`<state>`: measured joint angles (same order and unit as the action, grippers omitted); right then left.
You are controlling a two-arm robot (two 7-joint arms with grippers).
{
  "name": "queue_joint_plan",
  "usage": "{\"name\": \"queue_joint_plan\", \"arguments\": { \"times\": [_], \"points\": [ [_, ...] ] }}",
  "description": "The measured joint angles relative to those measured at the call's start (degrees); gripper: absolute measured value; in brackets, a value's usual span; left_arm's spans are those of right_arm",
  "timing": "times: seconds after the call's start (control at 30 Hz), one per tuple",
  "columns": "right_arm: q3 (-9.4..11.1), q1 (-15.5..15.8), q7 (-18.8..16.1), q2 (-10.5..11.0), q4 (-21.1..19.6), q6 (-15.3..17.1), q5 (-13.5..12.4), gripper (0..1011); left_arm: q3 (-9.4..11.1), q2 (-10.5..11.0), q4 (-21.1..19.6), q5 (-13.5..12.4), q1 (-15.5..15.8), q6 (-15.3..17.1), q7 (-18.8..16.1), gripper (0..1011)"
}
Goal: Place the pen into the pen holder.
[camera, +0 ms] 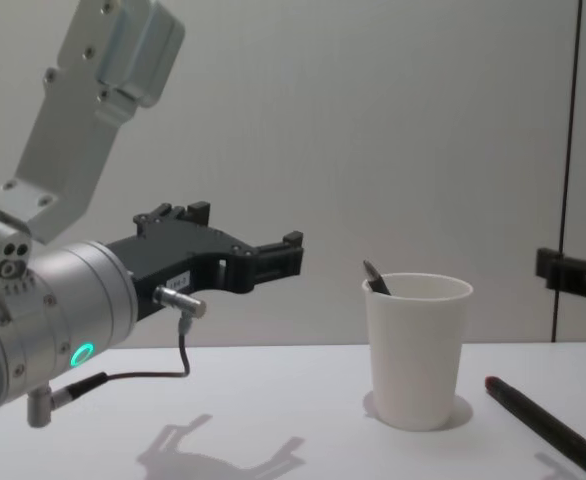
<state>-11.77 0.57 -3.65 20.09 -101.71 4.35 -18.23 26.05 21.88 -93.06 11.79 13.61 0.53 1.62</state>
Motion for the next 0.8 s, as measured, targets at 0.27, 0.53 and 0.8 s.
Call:
{"name": "queue_joint_plan", "arguments": {
  "times": [0.27,0.53,0.8],
  "points": [
    [1.39,0.87,1.88,1.16,-2.23,2.90,-2.31,1002,0.00,-0.01,-0.17,-0.33,-0.06,0.32,-0.95,1001],
    [2.76,2.68,4.00,2.51,-5.67,5.46,-4.41,1002,-0.02,0.01,-0.17,-0.33,-0.05,0.32,-1.00,1001],
    [3.72,4.06,5.59,3.39,-8.54,7.76,-5.65,1002,-0.03,0.01,-0.17,-0.32,-0.02,0.31,-1.00,1001]
  ]
}}
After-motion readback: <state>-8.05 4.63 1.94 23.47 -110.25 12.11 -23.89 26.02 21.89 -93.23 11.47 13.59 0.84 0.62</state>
